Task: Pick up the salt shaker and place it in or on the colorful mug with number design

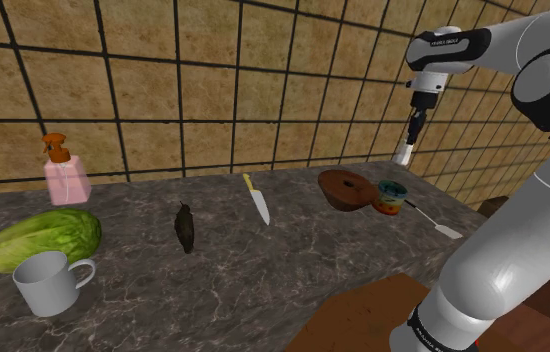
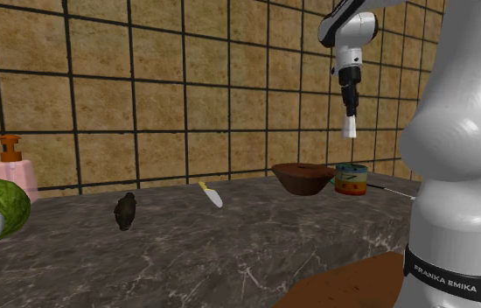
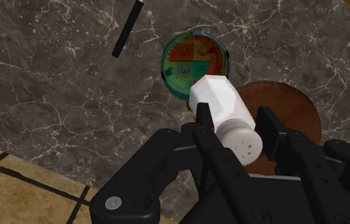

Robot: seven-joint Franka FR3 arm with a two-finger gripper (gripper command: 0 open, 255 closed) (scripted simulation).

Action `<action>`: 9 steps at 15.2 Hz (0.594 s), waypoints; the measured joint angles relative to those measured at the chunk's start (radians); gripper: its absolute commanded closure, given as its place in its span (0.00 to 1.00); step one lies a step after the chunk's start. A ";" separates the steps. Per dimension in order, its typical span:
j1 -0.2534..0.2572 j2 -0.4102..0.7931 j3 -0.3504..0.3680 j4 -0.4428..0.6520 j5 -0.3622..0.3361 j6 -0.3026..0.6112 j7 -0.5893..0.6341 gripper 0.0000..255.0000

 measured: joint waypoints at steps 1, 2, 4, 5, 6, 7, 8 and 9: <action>-0.002 -0.003 -0.002 -0.014 -0.002 0.012 -0.002 1.00; -0.003 -0.002 -0.003 -0.026 -0.002 0.025 -0.004 1.00; -0.004 -0.007 -0.004 -0.057 -0.006 0.052 -0.001 1.00; -0.005 -0.007 -0.005 -0.070 -0.006 0.065 -0.002 1.00; -0.004 -0.004 -0.005 -0.080 -0.005 0.077 -0.001 1.00; -0.005 0.000 -0.007 -0.089 -0.003 0.089 -0.003 1.00; -0.005 0.003 -0.007 -0.100 -0.001 0.103 -0.001 1.00; -0.005 0.001 -0.007 -0.117 -0.003 0.118 0.001 1.00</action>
